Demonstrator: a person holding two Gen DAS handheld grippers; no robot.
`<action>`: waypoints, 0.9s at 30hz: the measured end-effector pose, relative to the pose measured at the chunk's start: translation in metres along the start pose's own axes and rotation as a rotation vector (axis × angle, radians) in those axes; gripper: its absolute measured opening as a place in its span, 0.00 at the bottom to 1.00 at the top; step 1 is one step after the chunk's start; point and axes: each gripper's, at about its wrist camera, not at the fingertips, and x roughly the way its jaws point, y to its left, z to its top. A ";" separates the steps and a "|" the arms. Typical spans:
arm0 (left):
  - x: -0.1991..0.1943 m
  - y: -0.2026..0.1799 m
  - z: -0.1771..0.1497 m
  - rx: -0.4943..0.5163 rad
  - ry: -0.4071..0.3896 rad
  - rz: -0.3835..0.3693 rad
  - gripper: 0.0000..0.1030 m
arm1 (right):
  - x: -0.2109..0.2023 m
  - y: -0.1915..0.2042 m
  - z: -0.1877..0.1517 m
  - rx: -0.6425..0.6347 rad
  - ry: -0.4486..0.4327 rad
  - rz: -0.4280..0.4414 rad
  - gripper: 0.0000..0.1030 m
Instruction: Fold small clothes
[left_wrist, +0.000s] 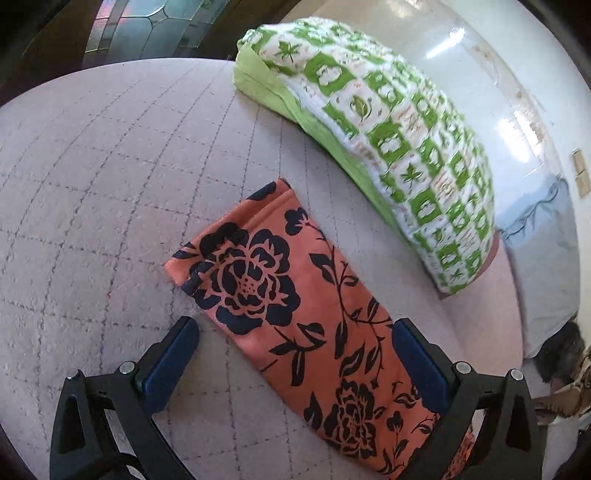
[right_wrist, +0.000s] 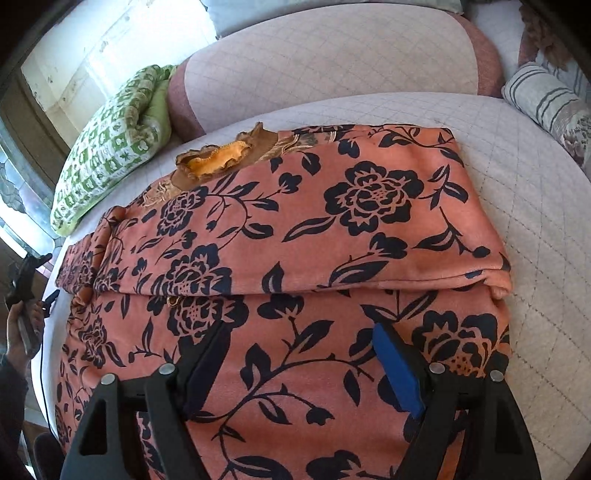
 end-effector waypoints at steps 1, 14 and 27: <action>0.002 -0.003 0.001 -0.004 0.008 0.025 0.99 | 0.000 0.000 0.000 0.004 -0.002 0.002 0.80; -0.044 -0.154 -0.021 0.372 -0.200 0.118 0.05 | -0.010 -0.016 -0.007 0.069 -0.040 0.083 0.80; 0.001 -0.347 -0.275 1.046 0.175 -0.270 0.64 | -0.035 -0.044 0.000 0.226 -0.054 0.186 0.84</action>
